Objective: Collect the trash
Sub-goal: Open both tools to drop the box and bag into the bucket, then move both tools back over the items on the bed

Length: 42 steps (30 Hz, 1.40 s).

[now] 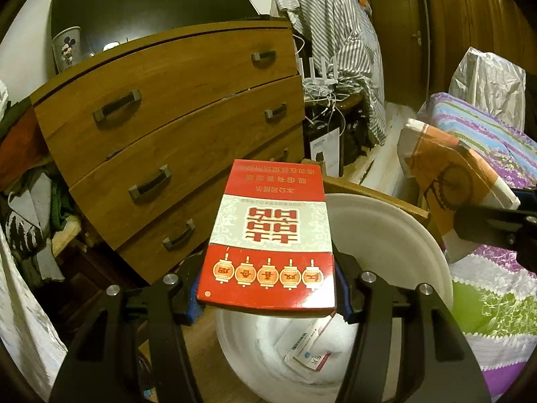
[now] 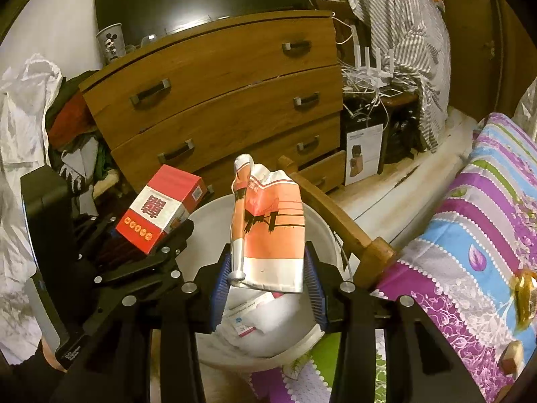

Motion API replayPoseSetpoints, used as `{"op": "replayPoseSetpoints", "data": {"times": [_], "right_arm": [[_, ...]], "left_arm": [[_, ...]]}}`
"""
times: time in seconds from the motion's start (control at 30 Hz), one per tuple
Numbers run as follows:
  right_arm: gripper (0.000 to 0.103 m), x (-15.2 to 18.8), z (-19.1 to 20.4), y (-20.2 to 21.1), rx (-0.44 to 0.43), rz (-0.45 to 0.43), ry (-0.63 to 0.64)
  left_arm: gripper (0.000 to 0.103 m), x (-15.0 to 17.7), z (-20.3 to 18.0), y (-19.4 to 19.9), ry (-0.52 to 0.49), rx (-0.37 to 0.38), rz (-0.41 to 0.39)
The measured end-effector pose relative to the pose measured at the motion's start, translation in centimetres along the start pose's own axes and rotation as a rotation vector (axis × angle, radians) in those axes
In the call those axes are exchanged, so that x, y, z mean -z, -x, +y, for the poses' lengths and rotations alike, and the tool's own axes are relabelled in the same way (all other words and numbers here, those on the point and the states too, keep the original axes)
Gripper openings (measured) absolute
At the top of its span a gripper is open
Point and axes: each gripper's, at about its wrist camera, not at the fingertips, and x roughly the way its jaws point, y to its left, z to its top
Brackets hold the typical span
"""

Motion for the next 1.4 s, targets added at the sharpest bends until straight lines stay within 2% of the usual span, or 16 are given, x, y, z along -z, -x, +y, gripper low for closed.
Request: {"op": "replayPoseSetpoints", "data": {"times": [0.2,0.27,0.3,0.33,0.37,0.4,0.97,1.07,1.2,1.3,1.4], "right_arm": [[0.045,-0.5,0.7,-0.1,-0.013,-0.009,0.023],[0.062,-0.7,0.8,-0.1,-0.006,-0.015,0.029],[0.065,-0.7,0.6,-0.1,0.004,-0.02,0.022],[0.066,-0.8,0.3,0.0,0.006,-0.023,0.01],[0.066,-0.8,0.2,0.0,0.003,-0.025,0.005],[0.066,-0.8,0.0,0.0,0.0,-0.027,0.0],[0.064,1.2,-2.3,1.0,0.013,-0.045,-0.052],[0.064,2.2,-2.6,2.1,0.055,-0.085,-0.058],[0.064,4.5,-2.9,5.1,0.163,-0.196,-0.051],[0.065,6.4,-3.5,7.4,0.261,-0.283,-0.062],[0.07,9.1,-4.5,10.3,0.365,-0.387,-0.071]], "left_arm": [[0.056,0.0,0.0,-0.1,-0.001,-0.001,0.001],[0.057,-0.1,0.0,-0.2,-0.002,0.006,-0.002],[0.058,-0.1,0.0,-0.3,-0.01,0.002,-0.003],[0.063,-0.1,-0.1,-0.5,-0.017,-0.005,0.003],[0.079,0.0,-0.2,-0.8,-0.023,-0.015,0.019],[0.085,0.1,-0.1,-1.1,-0.023,-0.009,0.032],[0.085,0.3,-0.4,-1.2,-0.021,-0.016,0.044],[0.085,0.7,-0.6,-1.2,-0.01,-0.014,0.053],[0.087,1.4,-1.1,-0.4,0.021,-0.026,0.051],[0.089,2.0,-2.3,1.2,0.039,-0.031,0.012],[0.094,2.4,-3.8,3.5,0.062,-0.015,-0.052]]}}
